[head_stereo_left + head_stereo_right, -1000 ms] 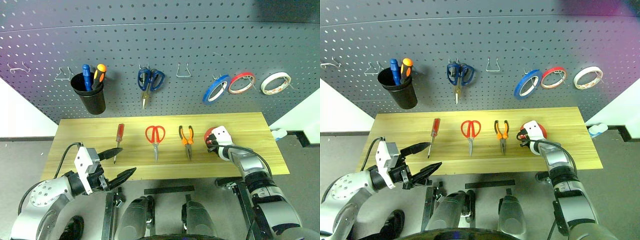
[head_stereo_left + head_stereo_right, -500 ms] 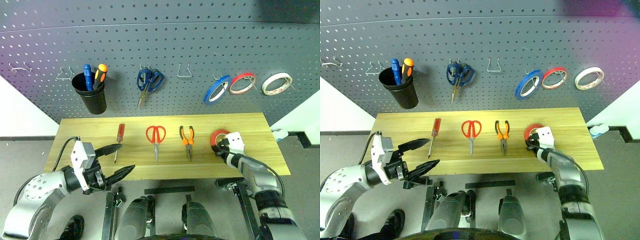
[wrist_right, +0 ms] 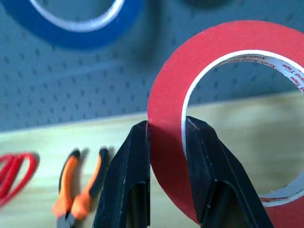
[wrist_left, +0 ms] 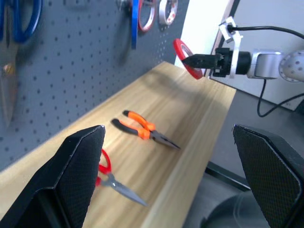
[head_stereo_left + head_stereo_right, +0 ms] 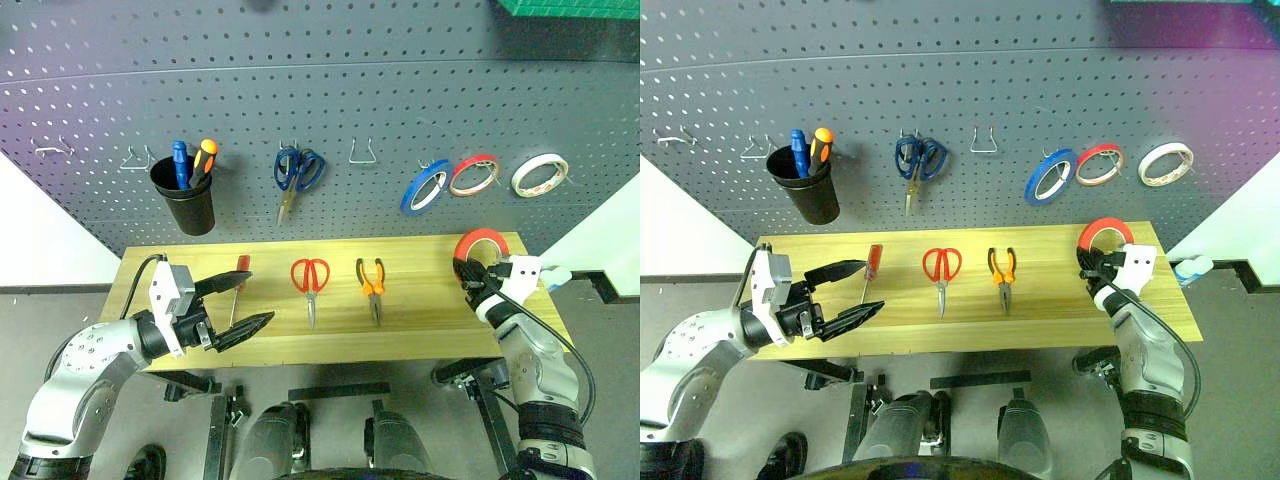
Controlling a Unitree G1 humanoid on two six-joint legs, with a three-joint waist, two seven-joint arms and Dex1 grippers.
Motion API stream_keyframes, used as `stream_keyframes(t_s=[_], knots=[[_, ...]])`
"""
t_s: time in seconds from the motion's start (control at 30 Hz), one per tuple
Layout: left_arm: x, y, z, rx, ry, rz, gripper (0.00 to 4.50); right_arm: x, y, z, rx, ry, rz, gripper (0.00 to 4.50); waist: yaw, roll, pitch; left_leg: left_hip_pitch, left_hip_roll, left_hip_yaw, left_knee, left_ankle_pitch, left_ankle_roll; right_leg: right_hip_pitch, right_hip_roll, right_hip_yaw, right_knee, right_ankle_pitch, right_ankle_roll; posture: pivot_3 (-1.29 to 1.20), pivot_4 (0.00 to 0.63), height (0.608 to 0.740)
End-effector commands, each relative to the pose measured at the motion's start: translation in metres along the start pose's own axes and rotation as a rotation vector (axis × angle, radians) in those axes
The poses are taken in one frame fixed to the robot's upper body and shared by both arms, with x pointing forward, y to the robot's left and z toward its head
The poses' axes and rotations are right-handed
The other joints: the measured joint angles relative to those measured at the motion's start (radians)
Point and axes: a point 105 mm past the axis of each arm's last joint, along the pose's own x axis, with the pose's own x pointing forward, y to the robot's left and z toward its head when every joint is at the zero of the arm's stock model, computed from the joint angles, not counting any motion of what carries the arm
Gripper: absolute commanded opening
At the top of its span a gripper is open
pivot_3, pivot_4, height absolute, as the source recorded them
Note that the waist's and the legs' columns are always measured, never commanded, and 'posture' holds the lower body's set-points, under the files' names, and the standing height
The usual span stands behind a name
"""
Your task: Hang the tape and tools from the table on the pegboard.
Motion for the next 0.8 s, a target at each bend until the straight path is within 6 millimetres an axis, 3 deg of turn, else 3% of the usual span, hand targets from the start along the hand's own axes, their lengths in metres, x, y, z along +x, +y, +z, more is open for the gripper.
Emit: stream_keyframes(t_s=[0.03,0.33,0.8], knots=[[0.002,0.0,0.003,0.035,-0.01,-0.016,4.5,0.005,0.0,0.033,-0.027,-0.138,-0.024,0.68,-0.001,0.001,-0.009,0.0,0.0,0.0,0.0,0.0,0.0,0.0,0.0,0.0,0.0,0.0,0.0,-0.07,0.013,0.74],[0.009,0.009,0.001,0.058,-0.023,-0.021,4.5,0.014,-0.004,0.074,-0.056,-0.287,-0.076,0.68,0.0,0.002,-0.042,0.002,0.0,0.001,0.002,0.001,0.0,0.0,0.0,0.002,0.004,0.0,0.0,-0.11,0.0,0.74],[0.013,0.017,0.0,0.081,-0.036,-0.035,4.5,0.025,0.012,0.09,-0.093,-0.331,-0.032,0.68,-0.047,0.004,-0.054,0.002,0.0,0.002,0.006,0.001,0.001,-0.002,-0.001,0.008,0.013,0.0,-0.001,-0.12,0.0,0.74]])
